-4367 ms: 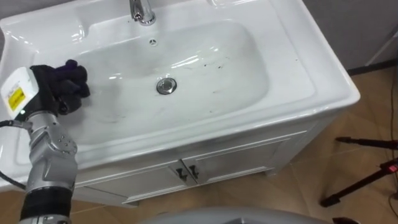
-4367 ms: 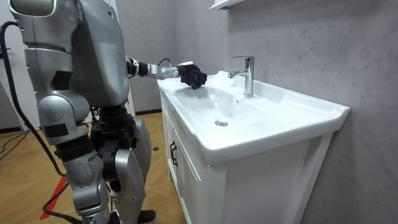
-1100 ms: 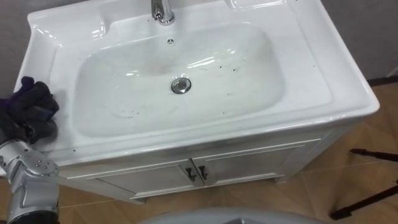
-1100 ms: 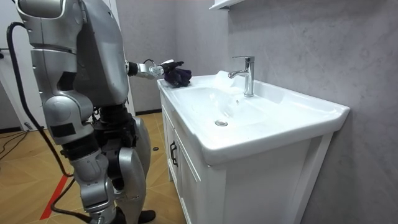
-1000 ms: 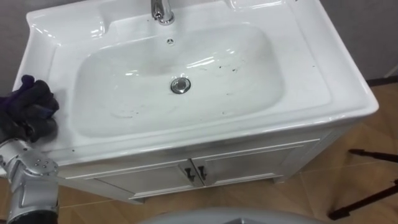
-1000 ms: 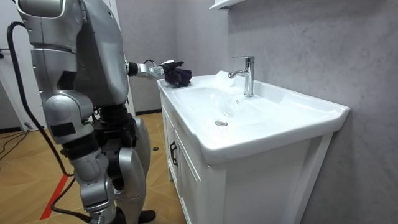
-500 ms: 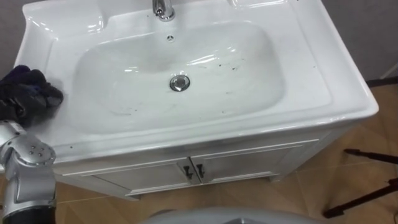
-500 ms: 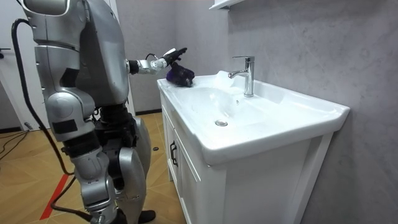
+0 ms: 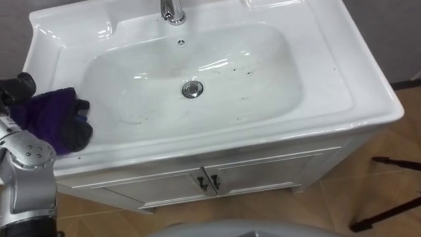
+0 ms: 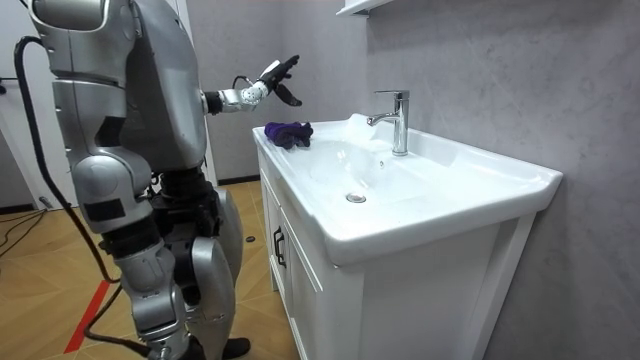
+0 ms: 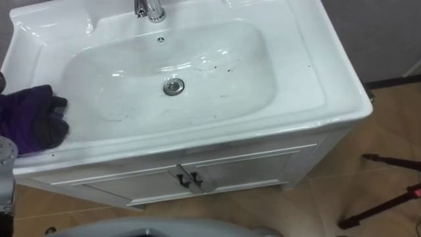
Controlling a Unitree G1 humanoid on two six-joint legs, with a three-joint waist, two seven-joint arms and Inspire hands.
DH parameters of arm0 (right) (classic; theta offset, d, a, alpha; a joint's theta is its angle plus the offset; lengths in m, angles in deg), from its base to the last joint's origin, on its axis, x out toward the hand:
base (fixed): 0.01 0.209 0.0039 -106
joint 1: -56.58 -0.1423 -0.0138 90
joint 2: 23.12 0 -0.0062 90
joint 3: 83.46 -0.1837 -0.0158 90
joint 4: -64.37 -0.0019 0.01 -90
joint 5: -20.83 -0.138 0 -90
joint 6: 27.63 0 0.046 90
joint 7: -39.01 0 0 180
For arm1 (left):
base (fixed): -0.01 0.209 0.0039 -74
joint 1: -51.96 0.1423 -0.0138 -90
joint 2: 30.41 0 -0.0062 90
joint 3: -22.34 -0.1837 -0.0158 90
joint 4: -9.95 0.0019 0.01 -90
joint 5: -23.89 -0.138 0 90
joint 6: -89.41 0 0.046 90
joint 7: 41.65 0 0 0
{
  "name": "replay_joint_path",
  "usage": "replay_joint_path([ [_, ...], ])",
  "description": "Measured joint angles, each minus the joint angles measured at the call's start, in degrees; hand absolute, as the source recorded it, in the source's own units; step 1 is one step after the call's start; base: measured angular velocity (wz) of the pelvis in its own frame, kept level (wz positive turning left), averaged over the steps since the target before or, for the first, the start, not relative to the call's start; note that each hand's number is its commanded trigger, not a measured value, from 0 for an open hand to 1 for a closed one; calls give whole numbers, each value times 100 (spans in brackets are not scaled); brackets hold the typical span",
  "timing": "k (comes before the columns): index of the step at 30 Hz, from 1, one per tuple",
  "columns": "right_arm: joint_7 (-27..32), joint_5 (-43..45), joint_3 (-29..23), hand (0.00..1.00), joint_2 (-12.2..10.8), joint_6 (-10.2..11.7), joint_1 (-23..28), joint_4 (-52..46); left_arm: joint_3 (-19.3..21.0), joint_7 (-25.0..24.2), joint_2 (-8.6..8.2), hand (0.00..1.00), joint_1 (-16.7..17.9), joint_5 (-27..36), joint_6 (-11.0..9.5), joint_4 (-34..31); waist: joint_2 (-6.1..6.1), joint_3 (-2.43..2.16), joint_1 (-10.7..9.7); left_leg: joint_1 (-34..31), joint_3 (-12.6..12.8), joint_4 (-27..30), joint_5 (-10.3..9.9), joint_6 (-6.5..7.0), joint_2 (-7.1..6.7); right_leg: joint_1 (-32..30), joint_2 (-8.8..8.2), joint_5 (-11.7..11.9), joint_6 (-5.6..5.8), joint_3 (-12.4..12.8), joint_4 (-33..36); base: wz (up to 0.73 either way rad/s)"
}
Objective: Wipe basin
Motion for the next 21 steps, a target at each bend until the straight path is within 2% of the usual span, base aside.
replay_joint_path([
  [2, -7, 0, -1, 0, -11, -4, 4, 0, 2, -1, 0, 0, 0, 44, -5, 29, -18, -1, -1, 25, 1, -10, 0, 0, 0, 20, 0, -4, 5, 0, 3, 0],
  [7, -61, 23, -4, 0, -62, -11, 62, -25, 16, -58, -32, 0, 2, 904, -11, 84, -80, -10, 13, 30, 7, -9, 0, 0, -1, 15, -3, -5, 6, -4, 9, 0],
  [9, -62, 37, -4, 0, -96, -7, 81, -43, 74, -60, -34, 0, 2, 1032, -12, 84, -101, -27, 10, 29, 6, -2, 0, 0, -1, 17, -3, -5, 7, -7, 11, 0],
  [10, -62, 38, -5, 0, -115, 1, 101, -53, 140, -58, -34, 0, 2, 1088, -14, 83, -110, -39, 6, 30, 3, 5, 0, 0, -1, 20, -3, -5, 7, -6, 11, 0],
  [15, -56, 86, -9, 0, -120, 7, 100, -49, 375, 15, -33, 0, -2, 1124, -97, 80, -140, -43, 5, 24, -2, 17, -1, 1, -6, 18, -11, -5, 8, -4, 10, 0],
  [21, -50, 246, -15, 0, -122, 8, 106, -73, 764, 464, -24, 0, -7, 1318, -273, -44, -85, -46, 18, 14, -8, 19, -1, 1, -6, 10, -6, -6, 8, 7, 5, 0],
])
